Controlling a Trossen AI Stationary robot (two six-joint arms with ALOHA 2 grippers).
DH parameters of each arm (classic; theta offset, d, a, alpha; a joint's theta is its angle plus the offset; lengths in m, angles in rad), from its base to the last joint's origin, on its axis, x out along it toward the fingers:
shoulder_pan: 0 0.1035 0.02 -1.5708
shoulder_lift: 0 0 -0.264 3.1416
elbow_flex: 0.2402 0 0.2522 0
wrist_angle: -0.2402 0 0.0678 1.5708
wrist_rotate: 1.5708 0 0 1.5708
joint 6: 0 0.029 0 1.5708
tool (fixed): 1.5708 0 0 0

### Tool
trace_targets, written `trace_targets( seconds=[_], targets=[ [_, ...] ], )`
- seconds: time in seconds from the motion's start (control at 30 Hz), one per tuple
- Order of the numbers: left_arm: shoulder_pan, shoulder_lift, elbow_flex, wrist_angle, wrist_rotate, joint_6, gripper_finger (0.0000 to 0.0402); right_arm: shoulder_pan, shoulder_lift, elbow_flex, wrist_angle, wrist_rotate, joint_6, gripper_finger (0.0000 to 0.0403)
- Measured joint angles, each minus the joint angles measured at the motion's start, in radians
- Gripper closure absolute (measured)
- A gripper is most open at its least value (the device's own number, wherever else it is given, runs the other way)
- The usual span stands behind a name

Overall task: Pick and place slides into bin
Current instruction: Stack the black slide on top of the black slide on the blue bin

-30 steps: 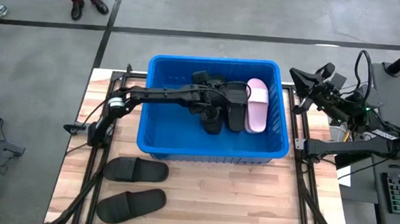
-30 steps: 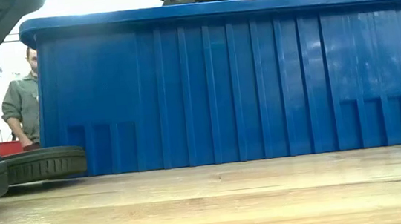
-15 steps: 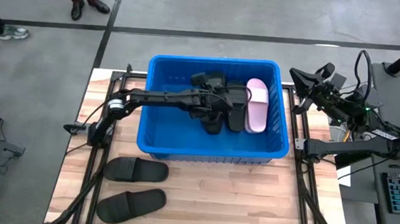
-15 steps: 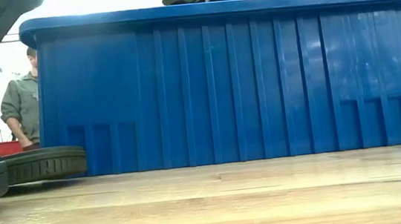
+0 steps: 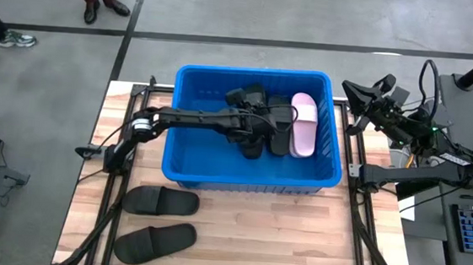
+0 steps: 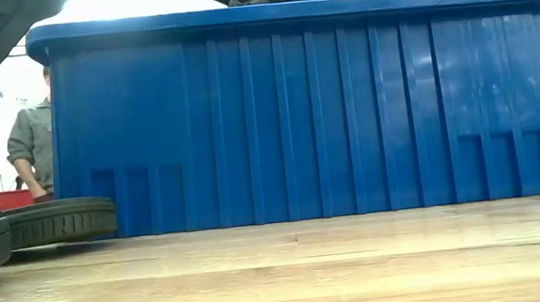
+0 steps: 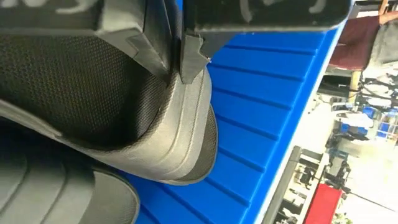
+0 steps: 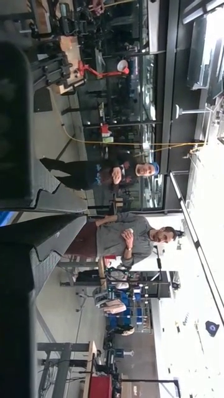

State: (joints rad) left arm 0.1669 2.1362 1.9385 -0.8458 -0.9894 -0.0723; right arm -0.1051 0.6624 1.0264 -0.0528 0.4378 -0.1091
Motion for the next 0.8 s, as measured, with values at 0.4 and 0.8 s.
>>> trace_targets(
  seconds=[0.4, 0.8],
  targets=[
    [0.003, 0.004, -0.027, 0.064, 0.012, 0.0, 0.0401, 0.0, 0.009, 0.0, 0.0, 0.0, -0.004, 0.0394],
    [0.006, 0.005, -0.112, 0.175, 0.039, 0.0, 0.0401, 0.0, 0.022, 0.0, 0.001, 0.0, 0.004, 0.0394]
  ],
)
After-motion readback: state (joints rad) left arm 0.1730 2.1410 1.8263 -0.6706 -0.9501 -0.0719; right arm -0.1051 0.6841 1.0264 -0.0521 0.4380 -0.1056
